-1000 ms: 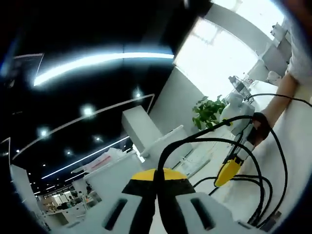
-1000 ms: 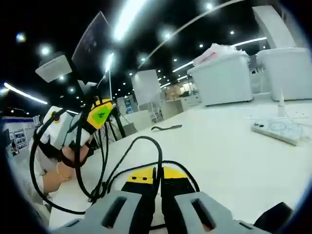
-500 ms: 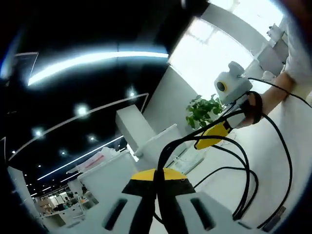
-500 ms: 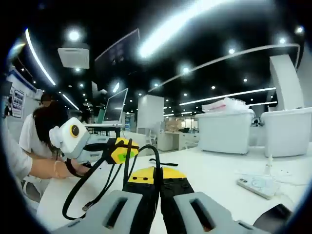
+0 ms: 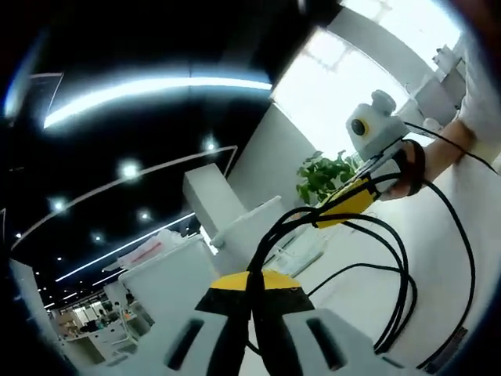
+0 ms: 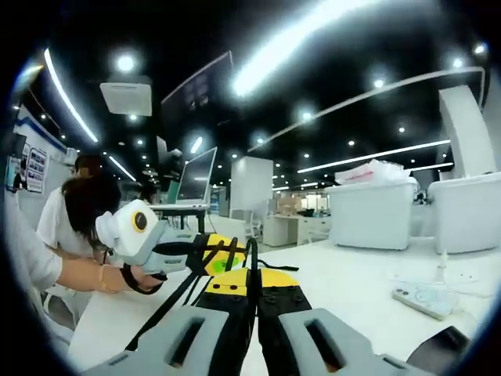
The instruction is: Coil the Type-C to USB data cable on the desktop and secure it with Velcro straps.
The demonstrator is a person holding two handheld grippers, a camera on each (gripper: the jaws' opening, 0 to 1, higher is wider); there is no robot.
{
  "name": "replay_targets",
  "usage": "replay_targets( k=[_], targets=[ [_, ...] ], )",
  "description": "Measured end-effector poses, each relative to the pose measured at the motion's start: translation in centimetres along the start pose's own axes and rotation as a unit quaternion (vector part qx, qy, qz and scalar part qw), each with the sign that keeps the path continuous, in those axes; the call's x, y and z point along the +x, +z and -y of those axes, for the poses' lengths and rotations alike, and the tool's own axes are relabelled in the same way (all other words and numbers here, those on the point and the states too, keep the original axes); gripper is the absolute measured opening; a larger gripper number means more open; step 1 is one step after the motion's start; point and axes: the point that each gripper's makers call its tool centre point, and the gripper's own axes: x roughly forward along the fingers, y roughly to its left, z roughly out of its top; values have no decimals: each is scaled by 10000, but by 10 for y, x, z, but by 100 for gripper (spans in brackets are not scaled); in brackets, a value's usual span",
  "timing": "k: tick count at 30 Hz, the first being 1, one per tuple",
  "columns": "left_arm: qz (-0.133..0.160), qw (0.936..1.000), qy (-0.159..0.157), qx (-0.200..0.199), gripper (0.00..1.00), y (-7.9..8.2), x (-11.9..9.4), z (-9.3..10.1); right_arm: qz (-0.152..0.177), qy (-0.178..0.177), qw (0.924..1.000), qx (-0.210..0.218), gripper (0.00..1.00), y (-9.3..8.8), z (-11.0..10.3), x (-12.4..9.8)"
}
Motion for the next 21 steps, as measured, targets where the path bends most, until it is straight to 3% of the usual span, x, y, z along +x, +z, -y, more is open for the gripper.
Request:
replay_targets(
  k=[10, 13, 21],
  targets=[
    [-55, 9998, 124, 154, 8, 0, 0, -3, -55, -39, 10000, -13, 2, -2, 4, -1],
    [-84, 9996, 209, 194, 10, -1, -1, -6, -33, 96, 9999, 98, 2, -2, -1, 0],
    [-111, 9993, 290, 199, 15, -2, -2, -10, -2, 870, 9954, 393, 2, 1, -32, 2]
  ],
)
